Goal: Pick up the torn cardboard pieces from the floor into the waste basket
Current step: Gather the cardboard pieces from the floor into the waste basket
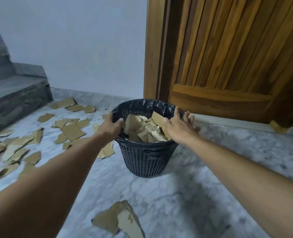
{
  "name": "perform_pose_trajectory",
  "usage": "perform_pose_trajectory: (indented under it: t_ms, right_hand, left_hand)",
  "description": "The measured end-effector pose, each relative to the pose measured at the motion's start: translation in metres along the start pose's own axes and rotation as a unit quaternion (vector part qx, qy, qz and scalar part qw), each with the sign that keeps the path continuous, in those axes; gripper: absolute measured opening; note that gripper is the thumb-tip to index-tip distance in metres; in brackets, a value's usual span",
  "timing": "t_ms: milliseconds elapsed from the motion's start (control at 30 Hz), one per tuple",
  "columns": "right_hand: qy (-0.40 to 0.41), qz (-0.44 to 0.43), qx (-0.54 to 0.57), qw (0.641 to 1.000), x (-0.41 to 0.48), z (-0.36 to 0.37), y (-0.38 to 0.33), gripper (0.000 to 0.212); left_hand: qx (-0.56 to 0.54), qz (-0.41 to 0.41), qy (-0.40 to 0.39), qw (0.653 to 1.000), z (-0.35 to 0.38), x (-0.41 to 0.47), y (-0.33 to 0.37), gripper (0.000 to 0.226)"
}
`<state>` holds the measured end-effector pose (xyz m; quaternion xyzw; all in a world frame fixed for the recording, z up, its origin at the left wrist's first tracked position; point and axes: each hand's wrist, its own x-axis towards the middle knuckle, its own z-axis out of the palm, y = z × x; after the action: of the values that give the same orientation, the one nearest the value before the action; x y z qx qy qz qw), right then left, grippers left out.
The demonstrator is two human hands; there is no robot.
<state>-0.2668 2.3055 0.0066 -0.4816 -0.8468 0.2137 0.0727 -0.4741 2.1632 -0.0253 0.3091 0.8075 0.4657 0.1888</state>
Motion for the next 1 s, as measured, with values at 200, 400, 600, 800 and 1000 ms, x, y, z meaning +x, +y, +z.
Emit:
perform_pose_trajectory:
  t_ms: [200, 400, 600, 800, 1000]
  right_hand:
    - [0.132, -0.381, -0.091, 0.911, -0.082, 0.064, -0.043, 0.071]
    - [-0.082, -0.381, -0.141, 0.910, -0.141, 0.198, -0.057, 0.077]
    - [-0.243, -0.149, -0.172, 0.943, -0.155, 0.303, -0.048, 0.082]
    - [-0.155, -0.091, -0.093, 0.979, -0.107, 0.346, -0.103, 0.100]
    - [-0.156, -0.046, -0.038, 0.986, -0.020, 0.358, -0.165, 0.110]
  left_hand:
    - [0.030, 0.030, 0.023, 0.999, -0.029, -0.042, -0.069, 0.071]
    - [0.184, -0.064, 0.071, 0.978, -0.068, -0.098, -0.199, 0.064]
    - [0.308, -0.125, 0.005, 0.943, -0.082, -0.127, -0.281, 0.064]
    - [0.357, -0.133, 0.045, 0.923, -0.103, -0.114, -0.333, 0.077]
    - [0.291, -0.160, 0.078, 0.940, -0.132, -0.079, -0.355, 0.095]
